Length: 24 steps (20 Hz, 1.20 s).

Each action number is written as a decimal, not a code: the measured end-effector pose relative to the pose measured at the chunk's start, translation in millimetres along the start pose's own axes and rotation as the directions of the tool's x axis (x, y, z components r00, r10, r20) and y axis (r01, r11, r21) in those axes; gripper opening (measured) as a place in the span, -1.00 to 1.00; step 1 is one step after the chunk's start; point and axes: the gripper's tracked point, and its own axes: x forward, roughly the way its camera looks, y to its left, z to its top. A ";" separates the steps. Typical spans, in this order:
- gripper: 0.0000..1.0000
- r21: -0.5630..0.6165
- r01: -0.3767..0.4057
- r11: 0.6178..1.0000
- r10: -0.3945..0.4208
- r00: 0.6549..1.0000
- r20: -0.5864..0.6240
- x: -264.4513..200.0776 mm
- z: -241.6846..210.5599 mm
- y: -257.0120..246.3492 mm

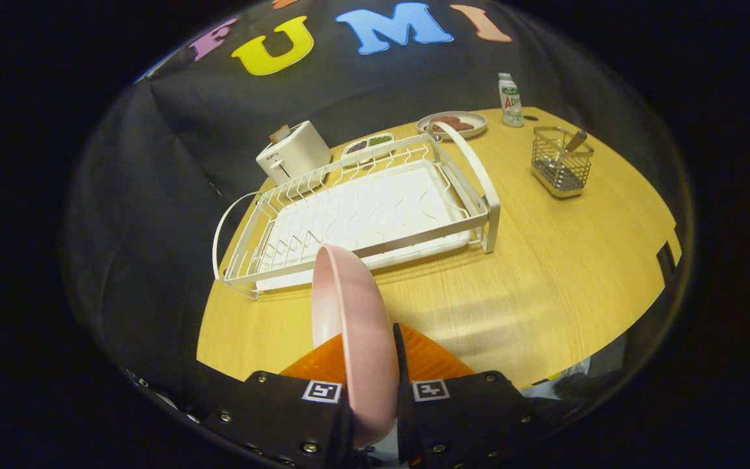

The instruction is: Take the plate from the dish rack, then take the spoon from the basket and place it into the plate.

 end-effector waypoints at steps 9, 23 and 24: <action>-0.49 0.237 -0.142 0.961 0.173 0.978 -0.115 37.1 -22.6 6.5; -0.12 0.218 -0.139 0.966 0.186 0.959 -0.214 53.7 -34.7 -20.7; -0.07 0.200 -0.128 0.971 0.171 0.962 -0.212 53.0 -33.3 -23.6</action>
